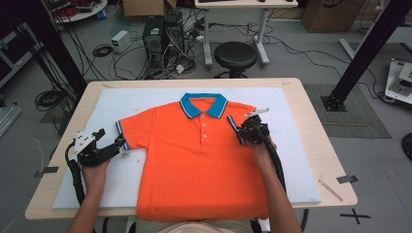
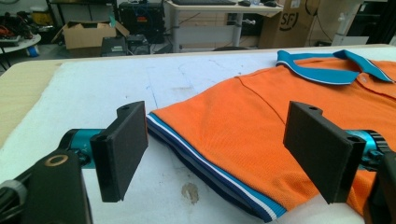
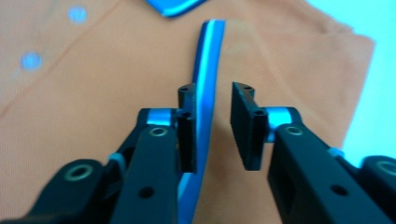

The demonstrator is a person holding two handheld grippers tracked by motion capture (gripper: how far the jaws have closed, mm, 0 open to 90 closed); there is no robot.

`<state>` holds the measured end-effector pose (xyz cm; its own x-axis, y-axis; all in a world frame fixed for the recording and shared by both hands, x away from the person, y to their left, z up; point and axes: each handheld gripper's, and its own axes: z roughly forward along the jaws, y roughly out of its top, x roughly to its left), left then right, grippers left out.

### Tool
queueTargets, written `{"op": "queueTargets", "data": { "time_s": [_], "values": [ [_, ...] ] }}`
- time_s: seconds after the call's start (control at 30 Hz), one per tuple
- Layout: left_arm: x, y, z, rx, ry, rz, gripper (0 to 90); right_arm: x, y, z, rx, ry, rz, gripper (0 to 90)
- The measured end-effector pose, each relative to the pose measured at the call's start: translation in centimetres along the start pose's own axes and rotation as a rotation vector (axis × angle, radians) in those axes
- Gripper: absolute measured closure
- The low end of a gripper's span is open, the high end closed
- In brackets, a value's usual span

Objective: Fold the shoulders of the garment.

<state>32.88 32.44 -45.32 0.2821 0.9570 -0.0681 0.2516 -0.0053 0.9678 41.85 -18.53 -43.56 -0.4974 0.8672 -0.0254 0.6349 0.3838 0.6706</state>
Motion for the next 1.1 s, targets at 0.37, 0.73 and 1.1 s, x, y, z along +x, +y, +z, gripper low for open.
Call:
{"op": "queueTargets", "data": {
  "time_s": [0.37,0.73,1.1],
  "values": [
    [-0.4,1.1,1.0,0.04,-0.029,0.014,21.0,0.0,-0.4,-1.4,-0.074,0.0,0.009,58.5],
    [-0.1,2.3,4.8,0.197,-0.01,-0.002,20.7,-5.2,-5.2,-5.6,-0.171,-0.092,0.141,25.8],
    [-0.7,2.1,7.5,0.348,0.112,0.016,21.1,-6.6,-6.9,-6.0,-0.145,-0.083,0.144,25.4]
  ]
}}
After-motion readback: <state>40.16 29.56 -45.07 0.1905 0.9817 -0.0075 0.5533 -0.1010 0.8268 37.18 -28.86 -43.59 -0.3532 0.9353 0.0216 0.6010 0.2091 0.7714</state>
